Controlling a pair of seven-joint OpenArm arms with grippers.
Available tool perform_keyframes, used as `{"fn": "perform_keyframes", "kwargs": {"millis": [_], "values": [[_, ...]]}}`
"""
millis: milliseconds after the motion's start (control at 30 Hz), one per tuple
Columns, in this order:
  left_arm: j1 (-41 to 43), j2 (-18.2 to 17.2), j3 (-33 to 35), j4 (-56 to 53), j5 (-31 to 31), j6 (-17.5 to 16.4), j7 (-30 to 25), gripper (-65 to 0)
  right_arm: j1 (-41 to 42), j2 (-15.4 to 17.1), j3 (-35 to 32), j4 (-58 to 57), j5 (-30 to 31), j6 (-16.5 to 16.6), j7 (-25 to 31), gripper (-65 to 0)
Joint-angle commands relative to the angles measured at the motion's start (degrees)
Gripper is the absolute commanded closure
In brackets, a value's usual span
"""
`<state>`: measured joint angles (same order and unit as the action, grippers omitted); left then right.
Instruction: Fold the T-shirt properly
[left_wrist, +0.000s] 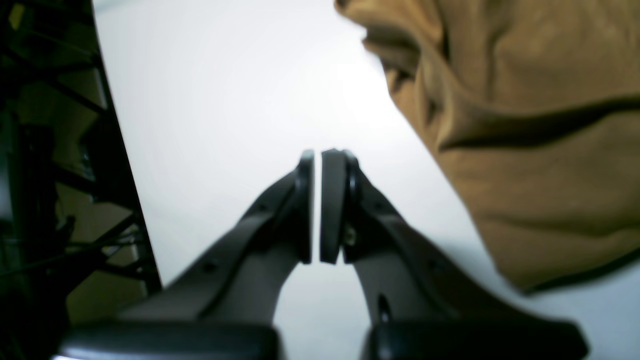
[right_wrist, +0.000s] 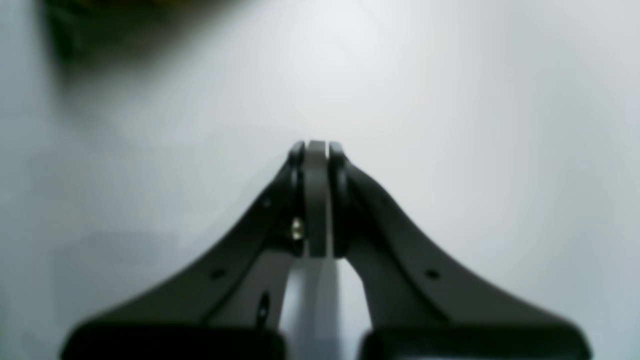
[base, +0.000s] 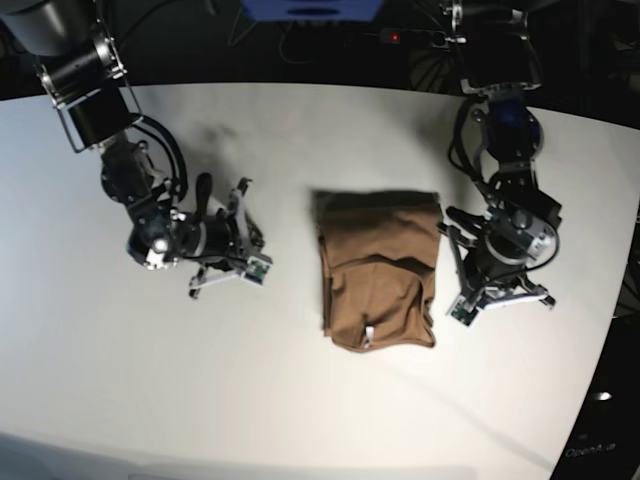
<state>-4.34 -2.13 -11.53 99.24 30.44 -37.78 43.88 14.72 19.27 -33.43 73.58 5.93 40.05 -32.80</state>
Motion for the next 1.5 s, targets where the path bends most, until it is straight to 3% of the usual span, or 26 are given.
{"fn": "perform_keyframes", "kwargs": {"millis": [0,333,433,767,967,1167,1467], "values": [[-0.9,-0.7,-0.2,0.9,-0.4,0.4,-1.4,-2.3,0.5,1.0,0.9,0.1,-1.9,-0.1,-2.2,-0.3],[4.1,-0.8,-0.4,-1.7,-0.4,0.2,-1.4,-2.3,-1.3,2.3,2.8,0.0,-1.9,-0.1,-2.1,-0.3],[4.9,-0.8,-0.4,-1.0,-0.4,-2.2,-1.4,-2.3,-1.8,3.6,4.7,0.1,-1.9,-0.1,-2.1,-0.3],[2.9,1.0,-1.2,6.9,-0.3,-2.2,-0.7,-2.3,-4.1,4.7,5.1,0.1,-1.9,-0.1,-2.0,-0.3],[1.0,1.3,2.5,2.0,-0.4,-2.2,-1.2,-2.3,-4.8,4.7,5.1,0.1,-1.9,-0.1,-2.0,-0.3],[-0.8,4.2,5.2,-1.2,-0.4,-2.2,-1.5,-2.3,-5.4,4.7,5.1,0.1,-1.9,-0.1,-2.0,-0.3],[-4.7,5.0,5.3,-7.8,-0.3,-2.2,-1.5,-2.3,-7.1,4.7,5.0,0.1,-1.9,-0.1,-2.0,-0.3]]}}
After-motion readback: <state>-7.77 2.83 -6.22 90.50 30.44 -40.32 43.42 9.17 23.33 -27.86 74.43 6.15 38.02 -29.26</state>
